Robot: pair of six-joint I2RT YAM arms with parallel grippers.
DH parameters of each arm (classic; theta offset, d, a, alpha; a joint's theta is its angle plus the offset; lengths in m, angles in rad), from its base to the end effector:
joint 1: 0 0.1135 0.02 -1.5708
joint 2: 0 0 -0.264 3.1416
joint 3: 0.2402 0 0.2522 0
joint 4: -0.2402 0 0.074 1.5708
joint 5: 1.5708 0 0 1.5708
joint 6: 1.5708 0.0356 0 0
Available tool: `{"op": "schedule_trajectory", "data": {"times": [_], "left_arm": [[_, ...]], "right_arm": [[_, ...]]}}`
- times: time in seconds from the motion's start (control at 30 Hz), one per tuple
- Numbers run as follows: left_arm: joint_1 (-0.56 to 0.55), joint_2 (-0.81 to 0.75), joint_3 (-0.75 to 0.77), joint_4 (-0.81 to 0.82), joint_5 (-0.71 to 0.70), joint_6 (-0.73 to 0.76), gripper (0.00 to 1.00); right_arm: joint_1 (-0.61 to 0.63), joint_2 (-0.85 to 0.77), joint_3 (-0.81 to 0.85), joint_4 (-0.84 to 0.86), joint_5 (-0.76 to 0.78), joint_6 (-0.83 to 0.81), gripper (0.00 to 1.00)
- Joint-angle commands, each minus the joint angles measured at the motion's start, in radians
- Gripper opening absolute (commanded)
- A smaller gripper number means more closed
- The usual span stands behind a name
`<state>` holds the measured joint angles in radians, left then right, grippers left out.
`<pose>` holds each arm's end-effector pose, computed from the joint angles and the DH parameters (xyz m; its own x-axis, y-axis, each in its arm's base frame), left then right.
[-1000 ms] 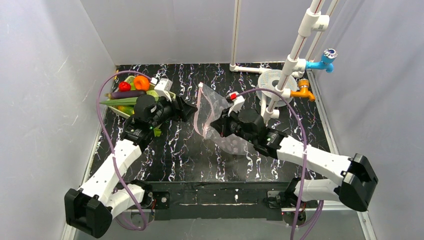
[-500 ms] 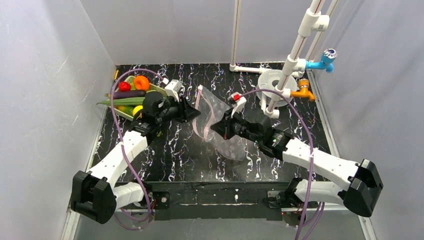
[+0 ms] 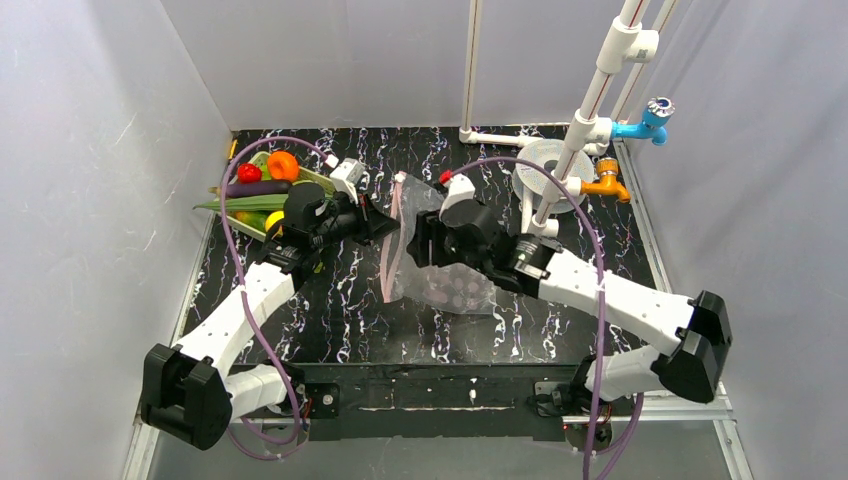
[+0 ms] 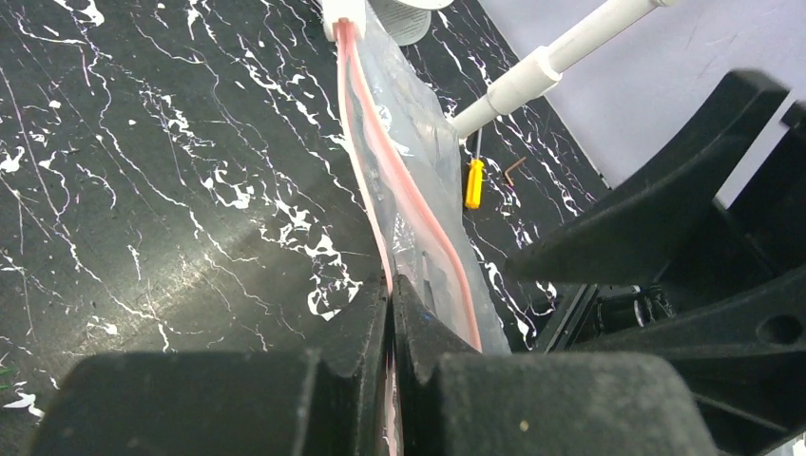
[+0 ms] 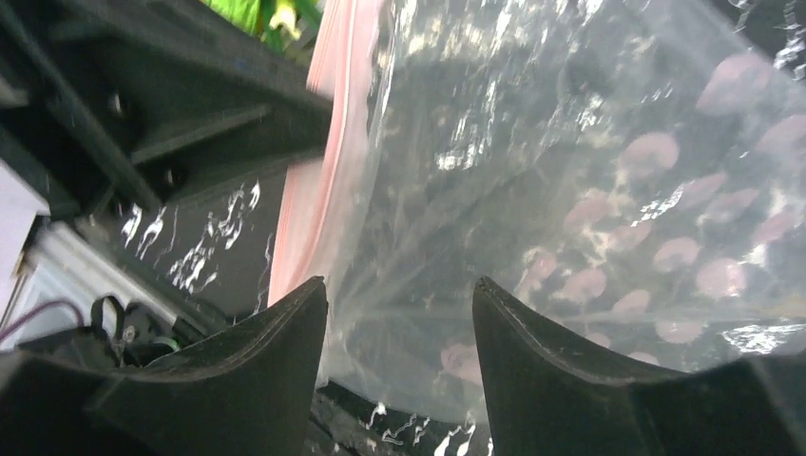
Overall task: Place the food in the zip-top bag and seal the zipper
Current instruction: Open the zipper of the food storage bag at the center of the board.
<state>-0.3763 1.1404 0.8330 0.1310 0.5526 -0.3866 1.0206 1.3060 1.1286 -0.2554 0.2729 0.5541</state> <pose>0.2388 -0.1145 0.3182 -0.4503 -0.1671 -0.8771 0.6733 0.5816 -0.4565 0.1655 0.2515 0.3387 -0.5511 0.0707 -0.8314 -0.4739 0.7936 0.3815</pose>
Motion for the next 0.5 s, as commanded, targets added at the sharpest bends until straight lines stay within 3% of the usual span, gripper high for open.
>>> {"op": "schedule_trajectory", "data": {"times": [0.0, 0.2, 0.47], "left_arm": [[-0.006, -0.032, 0.004, 0.028, 0.024, -0.002, 0.00], [-0.006, -0.026, 0.004, 0.038, 0.037, -0.021, 0.00], [-0.006, -0.022, 0.006, 0.045, 0.044, -0.033, 0.00]], "right_arm": [[0.033, 0.084, 0.208, -0.247, 0.218, 0.063, 0.66], [0.117, 0.226, 0.439, -0.448, 0.462, 0.117, 0.72], [0.225, 0.410, 0.679, -0.645, 0.705, 0.192, 0.68]]}}
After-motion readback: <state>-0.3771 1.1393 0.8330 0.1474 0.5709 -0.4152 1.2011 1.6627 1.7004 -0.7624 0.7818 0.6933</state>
